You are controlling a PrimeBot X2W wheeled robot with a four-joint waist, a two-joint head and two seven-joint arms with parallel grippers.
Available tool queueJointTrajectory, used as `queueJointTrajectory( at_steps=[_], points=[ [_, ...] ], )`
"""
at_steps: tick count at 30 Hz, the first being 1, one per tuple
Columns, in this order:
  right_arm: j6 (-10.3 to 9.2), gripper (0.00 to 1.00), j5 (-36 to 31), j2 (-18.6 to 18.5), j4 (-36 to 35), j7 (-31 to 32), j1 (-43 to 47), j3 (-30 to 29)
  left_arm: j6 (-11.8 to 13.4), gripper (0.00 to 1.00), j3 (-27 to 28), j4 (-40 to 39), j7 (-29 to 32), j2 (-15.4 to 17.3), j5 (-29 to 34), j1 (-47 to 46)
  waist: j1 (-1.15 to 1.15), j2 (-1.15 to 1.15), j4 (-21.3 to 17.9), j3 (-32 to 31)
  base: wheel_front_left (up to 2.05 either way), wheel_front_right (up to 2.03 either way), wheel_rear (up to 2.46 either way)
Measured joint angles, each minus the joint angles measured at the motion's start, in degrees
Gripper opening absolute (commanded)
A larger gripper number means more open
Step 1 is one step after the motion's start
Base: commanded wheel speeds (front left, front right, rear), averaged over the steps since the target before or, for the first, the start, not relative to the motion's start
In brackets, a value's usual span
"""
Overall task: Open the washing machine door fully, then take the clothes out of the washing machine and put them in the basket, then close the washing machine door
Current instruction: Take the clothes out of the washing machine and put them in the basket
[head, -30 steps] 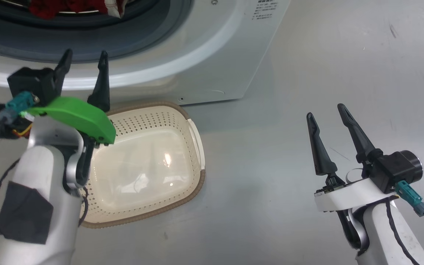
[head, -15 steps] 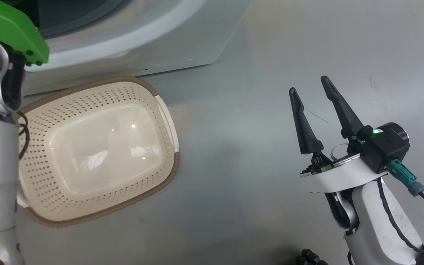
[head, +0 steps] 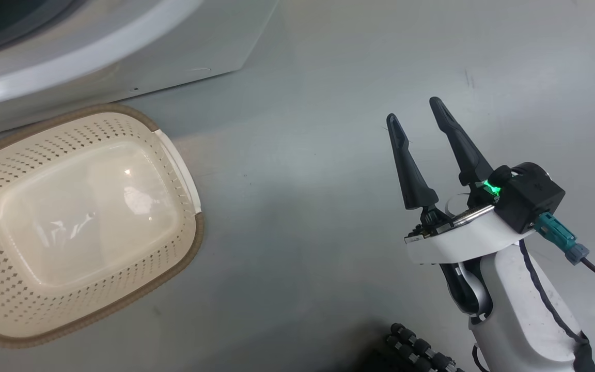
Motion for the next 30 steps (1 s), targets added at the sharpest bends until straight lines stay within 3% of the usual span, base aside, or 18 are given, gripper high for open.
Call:
queueJointTrajectory(
  at_steps=[8, 13, 14, 15, 16, 17, 30],
  points=[
    [-1.15, 1.00, 0.6, 0.1, 0.1, 0.0, -0.9, 0.3, 0.7, 1.00, -0.2, 4.8, 1.3, 1.1, 1.2, -2.5, 0.00, 0.00, -1.9, 1.5, 0.00, 0.00, 0.00],
    [-1.31, 1.00, 1.4, 0.1, 0.2, 0.0, -1.7, 0.5, 2.4, 1.00, -0.6, 7.9, 2.6, 2.0, 3.5, -3.5, 0.00, 0.00, -2.1, 1.6, 0.00, 0.00, 0.00],
    [-1.54, 1.00, 1.4, 0.1, 0.2, 0.0, -1.7, 0.5, 2.7, 0.93, -0.6, 8.3, 2.8, 2.0, 3.7, -3.8, 0.00, 0.00, -2.1, 1.6, 0.00, 0.00, 0.00],
    [-1.70, 1.00, 1.4, 0.1, 0.2, 0.0, -1.7, 0.6, 3.0, 0.73, -0.7, 8.8, 3.0, 2.0, 3.9, -4.0, -0.01, 0.00, -2.0, 1.6, 0.00, 0.00, 0.00],
    [-1.70, 1.00, 1.4, 0.1, 0.3, 0.0, -1.7, 0.6, 3.2, 0.20, -0.7, 9.1, 3.3, 2.0, 3.9, -4.3, 0.00, 0.00, -2.0, 1.6, 0.00, 0.00, 0.00],
    [-1.70, 1.00, 1.4, 0.1, 0.3, 0.0, -1.7, 0.6, 3.3, 0.00, -0.8, 9.4, 3.3, 2.0, 3.9, -4.5, 0.00, 0.00, -2.0, 1.6, 0.00, 0.00, 0.00],
    [-2.30, 1.00, 0.3, 0.1, 1.2, 0.0, -2.3, -0.1, 3.1, 0.00, -2.0, 11.6, -1.0, -0.5, 4.0, -5.1, -0.01, 0.00, -0.3, 0.6, 0.00, 0.00, 0.00]
  ],
)
